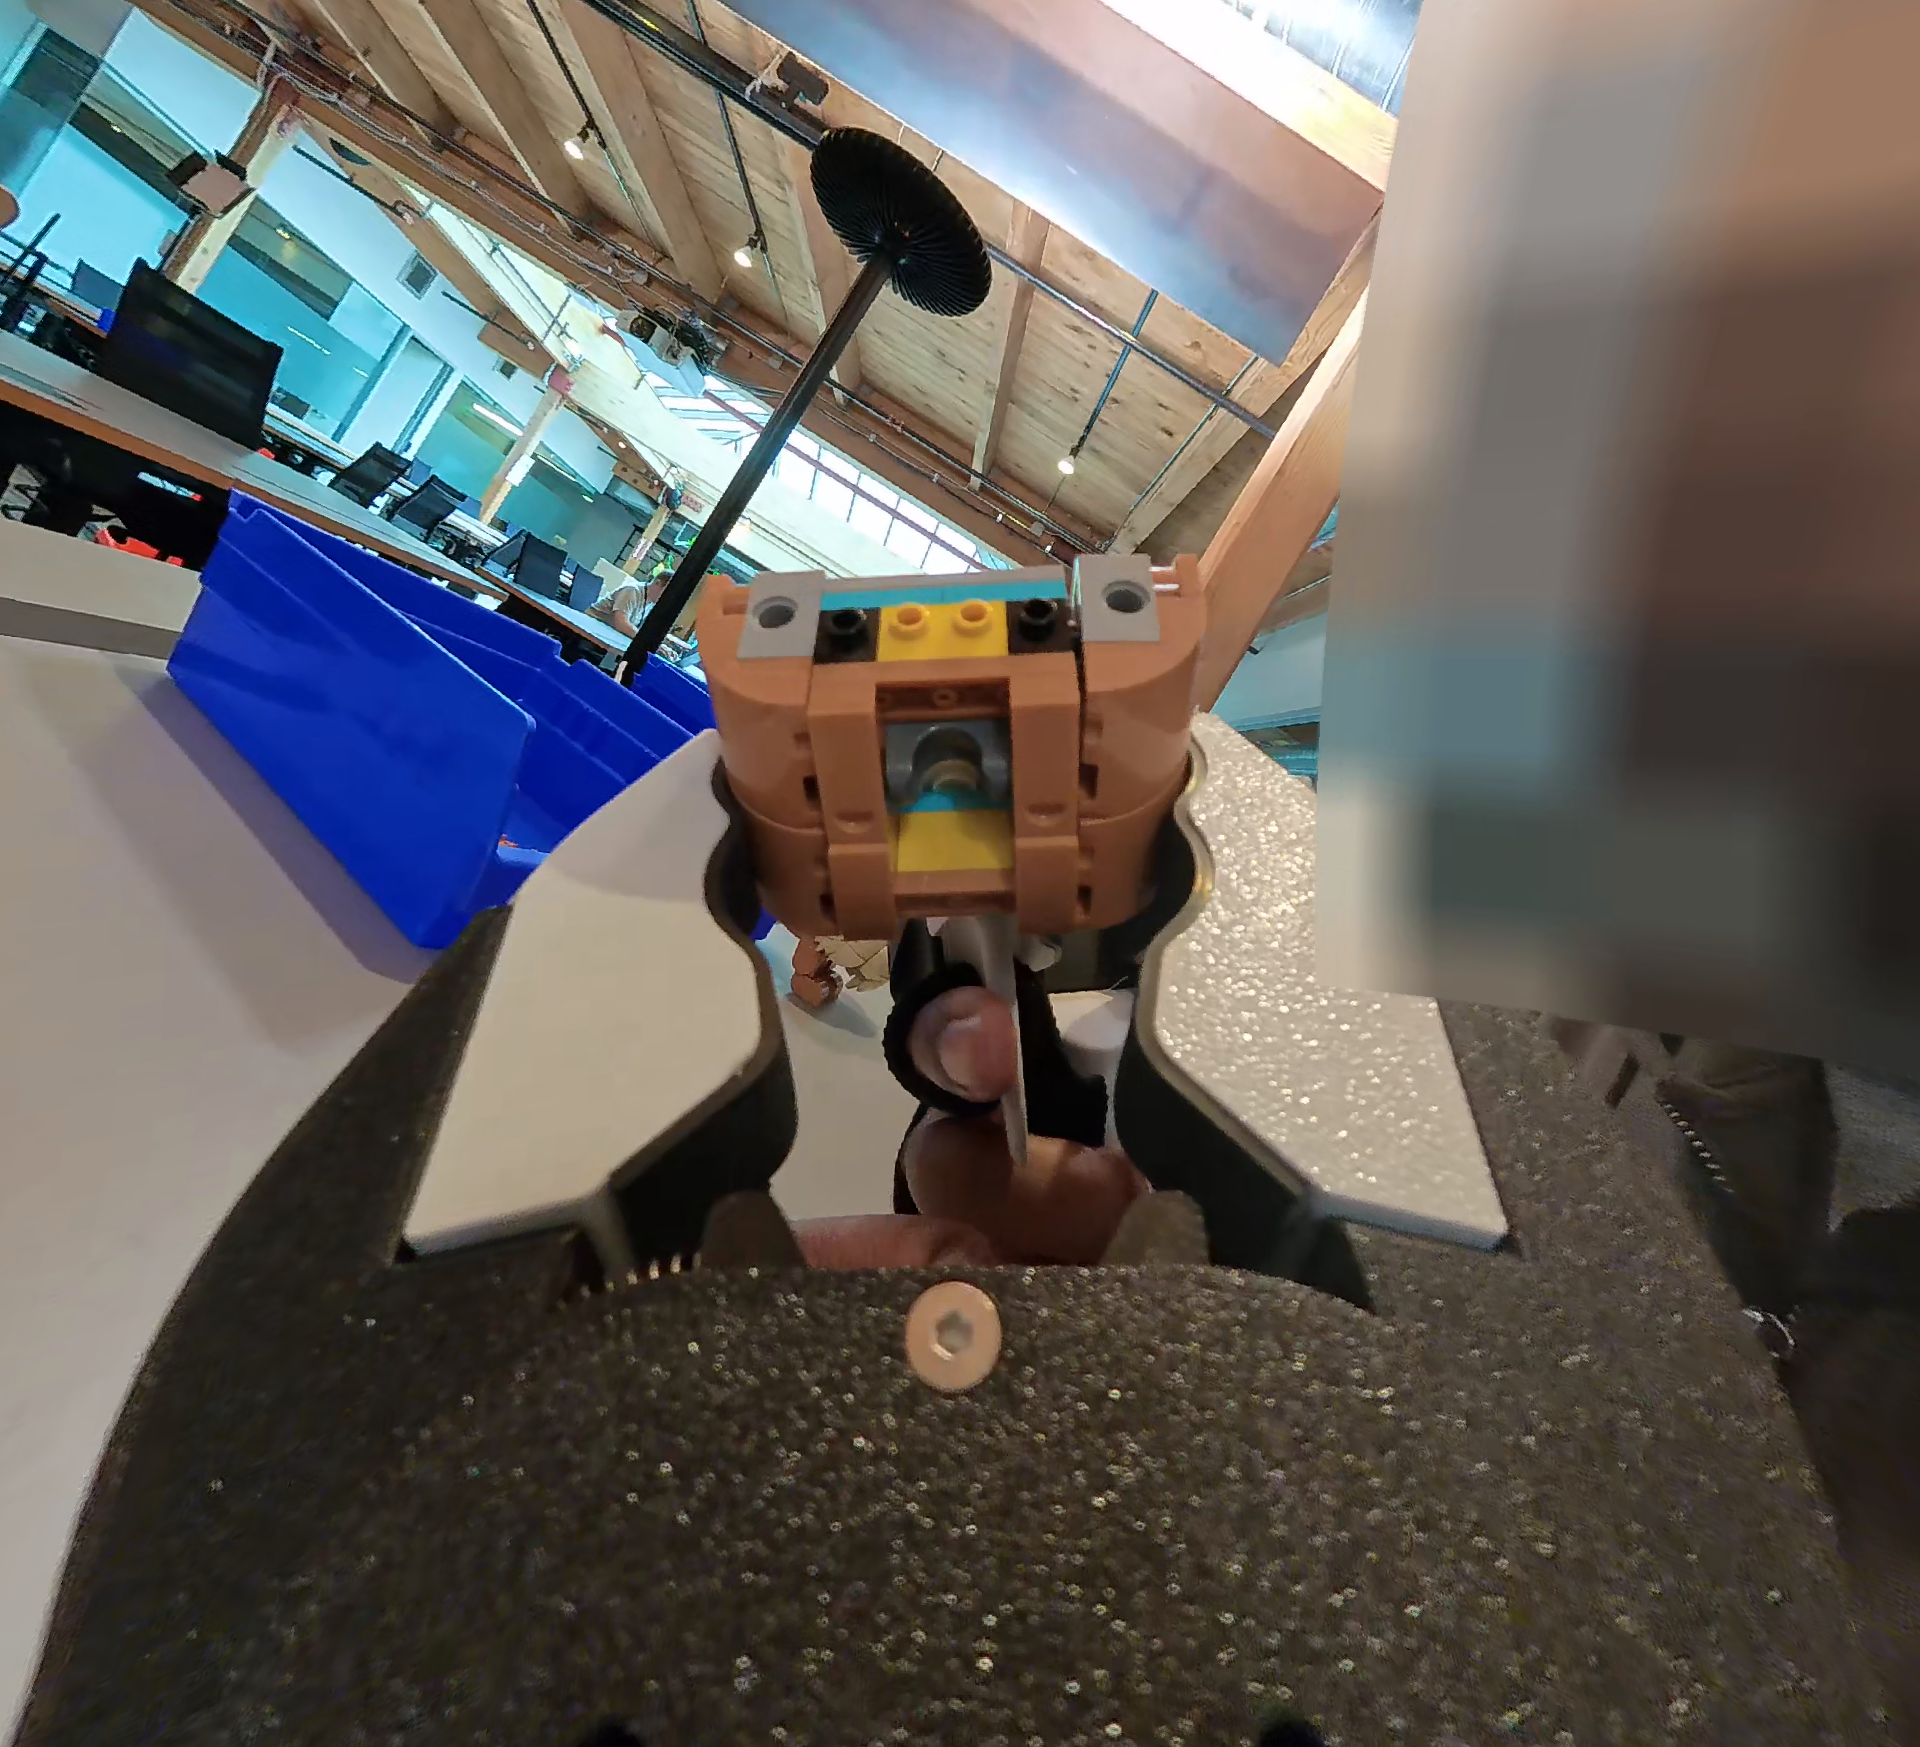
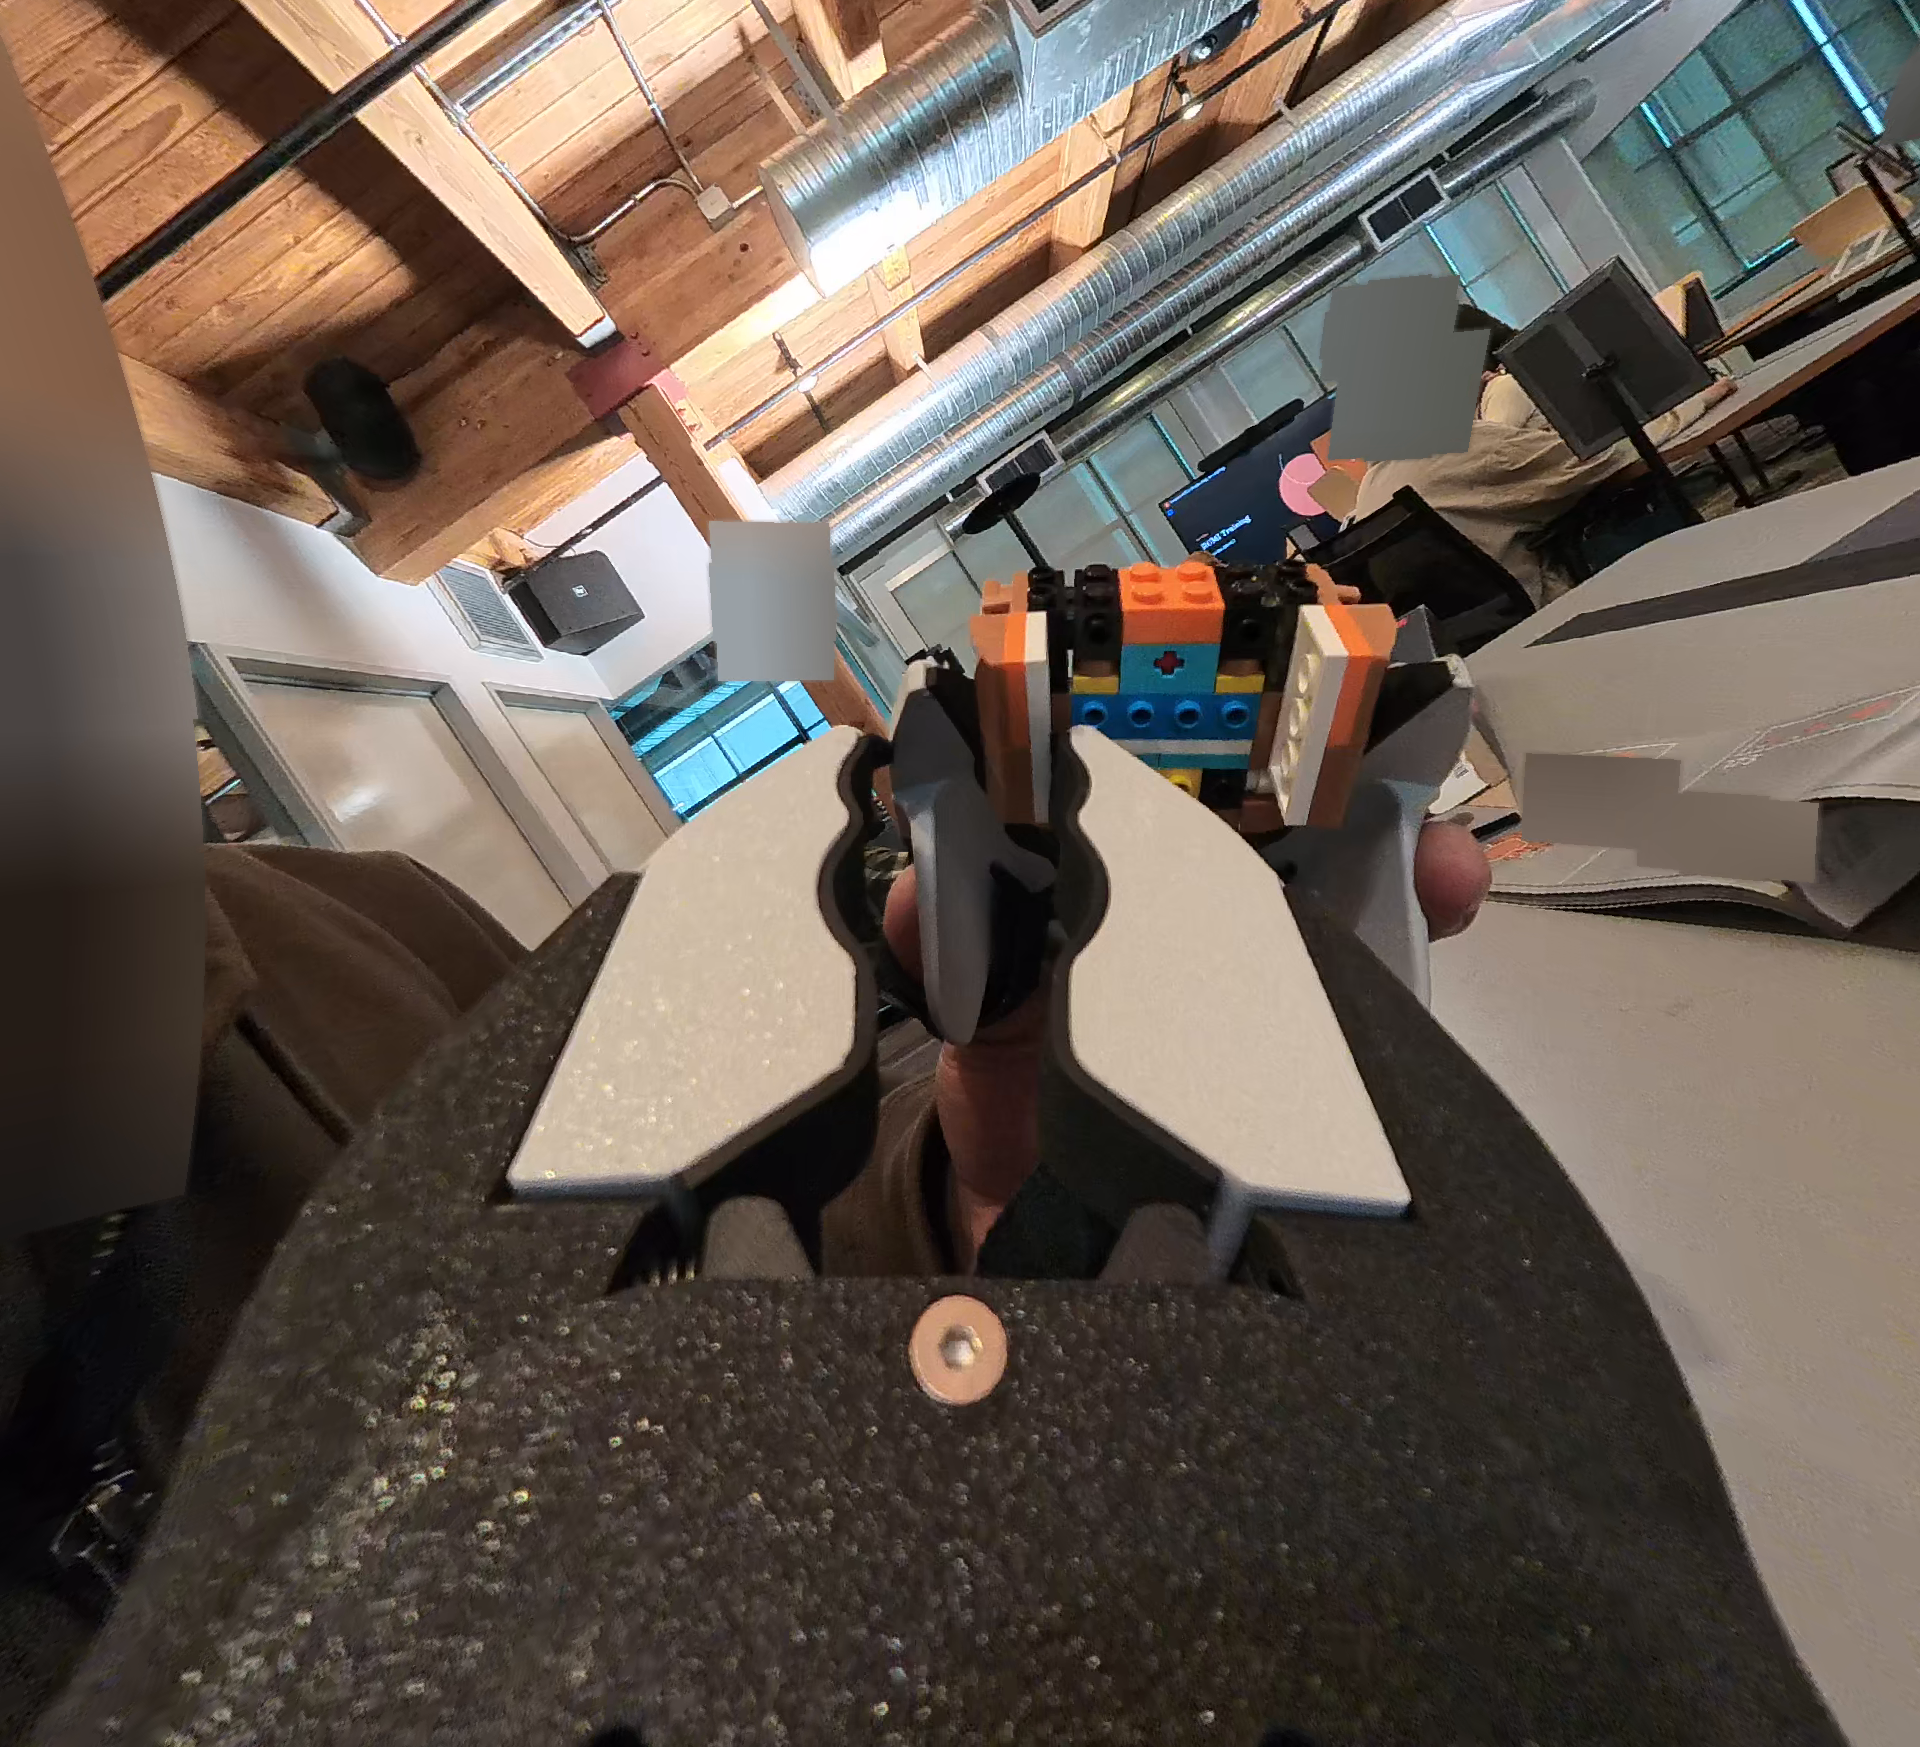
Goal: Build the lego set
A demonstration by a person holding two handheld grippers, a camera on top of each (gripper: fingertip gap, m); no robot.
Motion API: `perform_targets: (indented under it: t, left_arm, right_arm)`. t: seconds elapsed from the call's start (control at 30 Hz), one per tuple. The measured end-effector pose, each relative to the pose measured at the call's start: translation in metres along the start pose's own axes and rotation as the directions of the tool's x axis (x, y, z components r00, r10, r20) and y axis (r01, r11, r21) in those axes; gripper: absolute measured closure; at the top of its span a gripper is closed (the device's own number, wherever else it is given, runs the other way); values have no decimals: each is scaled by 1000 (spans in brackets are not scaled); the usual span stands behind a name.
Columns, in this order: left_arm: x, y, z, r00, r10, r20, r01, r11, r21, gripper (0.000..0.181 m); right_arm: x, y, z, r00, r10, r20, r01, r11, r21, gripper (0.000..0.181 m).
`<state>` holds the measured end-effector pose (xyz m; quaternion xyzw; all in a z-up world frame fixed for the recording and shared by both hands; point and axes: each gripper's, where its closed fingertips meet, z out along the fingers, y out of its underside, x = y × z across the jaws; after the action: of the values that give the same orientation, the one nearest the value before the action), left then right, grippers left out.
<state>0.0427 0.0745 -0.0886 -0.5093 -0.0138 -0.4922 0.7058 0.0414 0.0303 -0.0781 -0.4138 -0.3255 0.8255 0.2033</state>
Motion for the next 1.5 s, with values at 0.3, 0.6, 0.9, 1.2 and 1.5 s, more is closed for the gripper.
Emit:
perform_targets:
  t: [0.3,0.6,0.9,1.2,1.5]
  left_arm:
    - [6,2,-1,999,24,-39,-25,999,-28,104]
    - [28,-5,-4,956,273,-104,-279,959,-50,104]
    - [36,-10,-10,847,517,-123,-529,842,-103,104]
    - [35,-1,-13,708,689,-154,-705,680,-200,104]
    - [29,6,-20,646,739,-191,-755,582,-304,105]
  right_arm:
    - [-4,3,-3,997,29,65,-29,1000,0,150]
    - [-18,11,-3,993,-23,120,28,999,-36,151]
    - [-21,11,-8,991,-57,120,63,997,-45,151]
    - [-12,3,-21,981,-190,38,192,978,-75,147]
    - [-16,-14,-26,808,-587,54,574,762,-301,129]
